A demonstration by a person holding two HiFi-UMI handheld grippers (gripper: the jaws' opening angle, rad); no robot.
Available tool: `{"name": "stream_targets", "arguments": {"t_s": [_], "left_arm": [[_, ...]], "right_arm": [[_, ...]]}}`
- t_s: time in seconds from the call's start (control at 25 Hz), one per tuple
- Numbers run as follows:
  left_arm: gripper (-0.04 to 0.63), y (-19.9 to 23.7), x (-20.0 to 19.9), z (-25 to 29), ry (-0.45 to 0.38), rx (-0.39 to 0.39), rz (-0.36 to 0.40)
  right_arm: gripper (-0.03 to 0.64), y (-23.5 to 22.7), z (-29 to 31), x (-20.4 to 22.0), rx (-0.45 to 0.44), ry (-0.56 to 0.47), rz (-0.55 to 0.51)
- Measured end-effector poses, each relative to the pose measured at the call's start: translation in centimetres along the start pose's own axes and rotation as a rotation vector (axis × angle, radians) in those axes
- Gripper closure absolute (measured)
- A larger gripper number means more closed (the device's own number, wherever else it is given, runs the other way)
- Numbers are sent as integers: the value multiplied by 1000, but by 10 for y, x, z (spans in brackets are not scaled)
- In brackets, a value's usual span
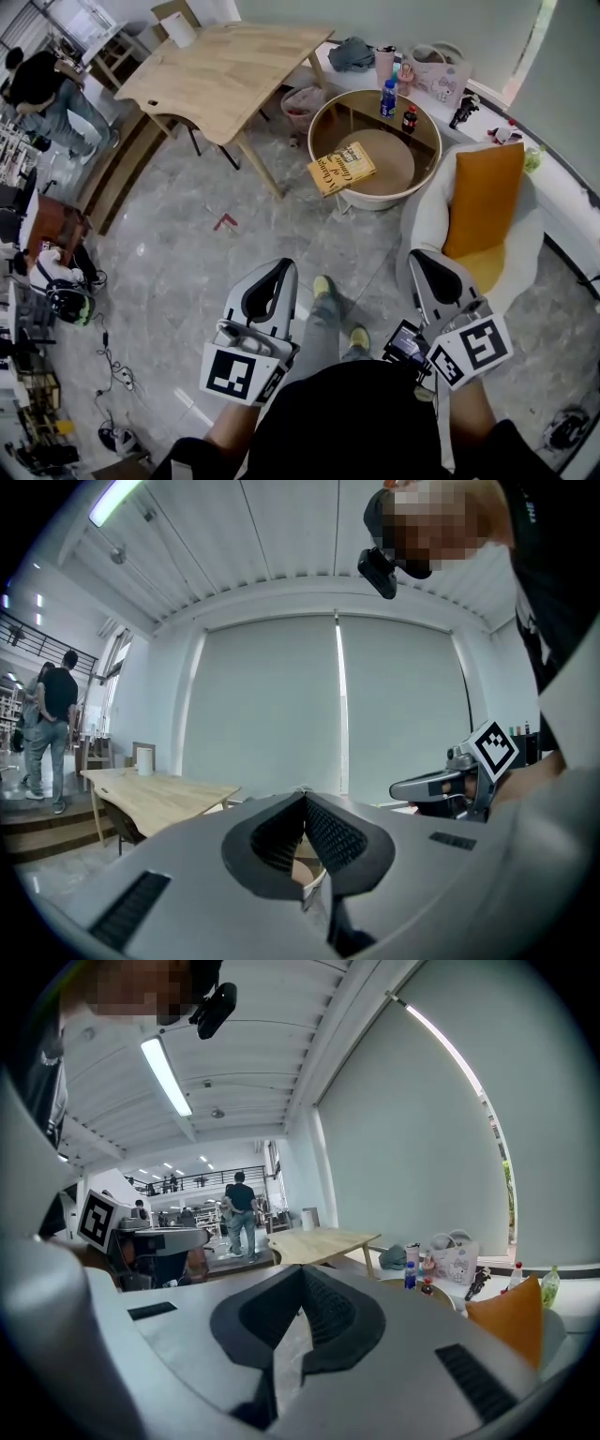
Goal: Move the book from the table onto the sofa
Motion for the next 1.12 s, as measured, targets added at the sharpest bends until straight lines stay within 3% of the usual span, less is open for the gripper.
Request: {"name": "stream_targets", "arguments": {"t_s": [0.6, 0.84, 1.12], "left_arm": [[586, 53, 2, 64, 22, 37, -19], [586, 84, 6, 84, -26, 44, 18], [586, 126, 4, 98, -63, 48, 7]], "right_arm": [[612, -29, 62, -12, 45, 34, 6], [612, -35, 97, -17, 72, 48, -3], [612, -30, 138, -28, 89, 71, -21]]}}
Point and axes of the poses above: the fingertips, and each gripper's own axes: z forward along the fingers, y to its left, x out of its underside, the point moved 10 cm from there along -z, backward along the fingers, and after that the axes turned 3 degrees about -y, right-handed, at the moved point
